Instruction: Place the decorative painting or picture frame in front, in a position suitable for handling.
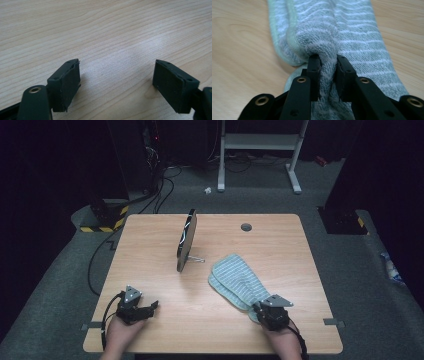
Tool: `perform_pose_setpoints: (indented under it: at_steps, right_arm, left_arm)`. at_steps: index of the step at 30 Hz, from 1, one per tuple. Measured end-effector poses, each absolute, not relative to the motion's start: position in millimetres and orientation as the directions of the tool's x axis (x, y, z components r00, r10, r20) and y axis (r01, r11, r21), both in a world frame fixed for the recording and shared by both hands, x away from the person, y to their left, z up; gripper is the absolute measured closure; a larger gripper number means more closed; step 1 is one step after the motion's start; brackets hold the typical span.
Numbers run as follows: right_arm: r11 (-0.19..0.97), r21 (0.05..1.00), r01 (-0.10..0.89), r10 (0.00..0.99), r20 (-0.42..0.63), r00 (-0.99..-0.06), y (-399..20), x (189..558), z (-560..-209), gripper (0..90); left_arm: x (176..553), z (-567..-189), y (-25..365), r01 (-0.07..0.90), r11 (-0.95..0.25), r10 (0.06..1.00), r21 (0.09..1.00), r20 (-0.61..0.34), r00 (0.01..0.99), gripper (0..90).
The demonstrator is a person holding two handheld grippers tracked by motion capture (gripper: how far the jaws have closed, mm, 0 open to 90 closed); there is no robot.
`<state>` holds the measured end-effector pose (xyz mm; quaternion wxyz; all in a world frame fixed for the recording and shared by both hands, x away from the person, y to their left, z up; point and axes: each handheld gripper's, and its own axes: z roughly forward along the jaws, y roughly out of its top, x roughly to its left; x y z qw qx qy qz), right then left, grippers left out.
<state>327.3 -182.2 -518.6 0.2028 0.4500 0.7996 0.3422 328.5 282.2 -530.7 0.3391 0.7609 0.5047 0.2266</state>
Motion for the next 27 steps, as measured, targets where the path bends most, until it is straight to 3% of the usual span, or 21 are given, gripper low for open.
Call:
perform_pose_setpoints:
  at_steps: [8, 15, 19, 22, 27]
  right_arm:
    - [0.270, 0.734, 0.622, 0.930, -0.031, -0.367, -234.3, 333.2, -518.1, 73.7]
    - [0.220, 0.738, 0.638, 0.953, -0.023, -0.302, -253.7, 330.3, -518.0, 72.7]
    - [0.210, 0.736, 0.644, 0.954, -0.010, -0.300, -251.8, 327.1, -517.7, 65.7]
    - [0.202, 0.734, 0.648, 0.941, 0.037, -0.335, -246.6, 324.3, -516.3, 53.5]
    - [0.203, 0.746, 0.634, 0.919, 0.077, -0.386, -235.7, 321.0, -512.5, 45.2]
  left_arm:
    - [328.5, -530.7, 282.3, 0.615, -0.260, 0.922, 0.745, 0.001, 0.388, 22.3]
    - [328.6, -530.7, 282.5, 0.614, -0.259, 0.921, 0.745, 0.000, 0.389, 22.6]
    - [328.6, -530.7, 282.6, 0.614, -0.260, 0.921, 0.745, 0.000, 0.389, 22.6]
    - [328.6, -530.7, 282.6, 0.614, -0.260, 0.921, 0.745, 0.001, 0.389, 22.6]
    - [328.6, -530.7, 282.7, 0.614, -0.260, 0.921, 0.745, 0.000, 0.390, 22.6]
